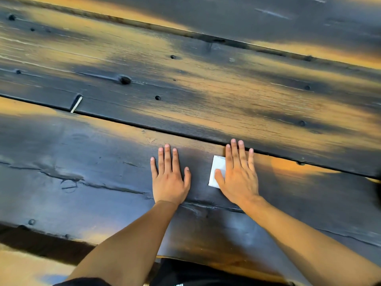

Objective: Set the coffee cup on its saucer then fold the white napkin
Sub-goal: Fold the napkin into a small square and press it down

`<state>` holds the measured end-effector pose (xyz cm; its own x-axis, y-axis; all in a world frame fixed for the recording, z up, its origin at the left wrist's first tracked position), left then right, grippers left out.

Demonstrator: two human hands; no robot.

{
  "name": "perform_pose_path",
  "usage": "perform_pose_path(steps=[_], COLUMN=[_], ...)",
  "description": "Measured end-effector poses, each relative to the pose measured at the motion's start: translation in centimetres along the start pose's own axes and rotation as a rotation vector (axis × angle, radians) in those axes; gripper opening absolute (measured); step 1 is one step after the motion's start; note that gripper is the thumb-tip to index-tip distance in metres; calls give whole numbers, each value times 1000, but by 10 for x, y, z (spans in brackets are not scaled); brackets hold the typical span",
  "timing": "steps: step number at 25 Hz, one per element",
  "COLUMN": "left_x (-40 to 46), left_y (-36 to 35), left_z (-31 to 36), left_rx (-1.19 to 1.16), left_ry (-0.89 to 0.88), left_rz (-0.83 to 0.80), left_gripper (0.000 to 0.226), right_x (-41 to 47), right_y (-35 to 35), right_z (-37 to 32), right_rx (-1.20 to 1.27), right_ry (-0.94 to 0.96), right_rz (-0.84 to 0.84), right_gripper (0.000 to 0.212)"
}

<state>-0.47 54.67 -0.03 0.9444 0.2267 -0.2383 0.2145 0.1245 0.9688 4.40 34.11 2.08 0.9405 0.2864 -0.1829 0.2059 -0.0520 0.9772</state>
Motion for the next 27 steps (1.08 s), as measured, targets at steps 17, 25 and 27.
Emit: perform_pose_path(steps=[17, 25, 27], left_x=[0, 10, 7], left_y=[4, 54, 54], left_z=[3, 83, 97], left_rx=[-24, -788, -838], left_ry=[19, 305, 404], left_rz=[44, -254, -303], left_gripper=[68, 32, 35], right_x=[-21, -42, -42], right_y=[24, 36, 38], right_z=[6, 35, 31], right_rx=[420, 1056, 1112], right_ry=[-310, -917, -953], right_rz=[191, 43, 13], right_gripper=[69, 46, 44])
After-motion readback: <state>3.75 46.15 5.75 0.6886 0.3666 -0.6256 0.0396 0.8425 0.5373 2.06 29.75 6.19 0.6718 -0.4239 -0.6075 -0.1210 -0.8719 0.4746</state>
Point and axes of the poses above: each hand's wrist, its own x-axis towards the middle knuckle, its own y-axis out of the back of the hand, z = x × y, the point moved 1 cm from there along x, towards the middle knuckle, and after that the axes turned 4 degrees about x, right-handed, at the moved point
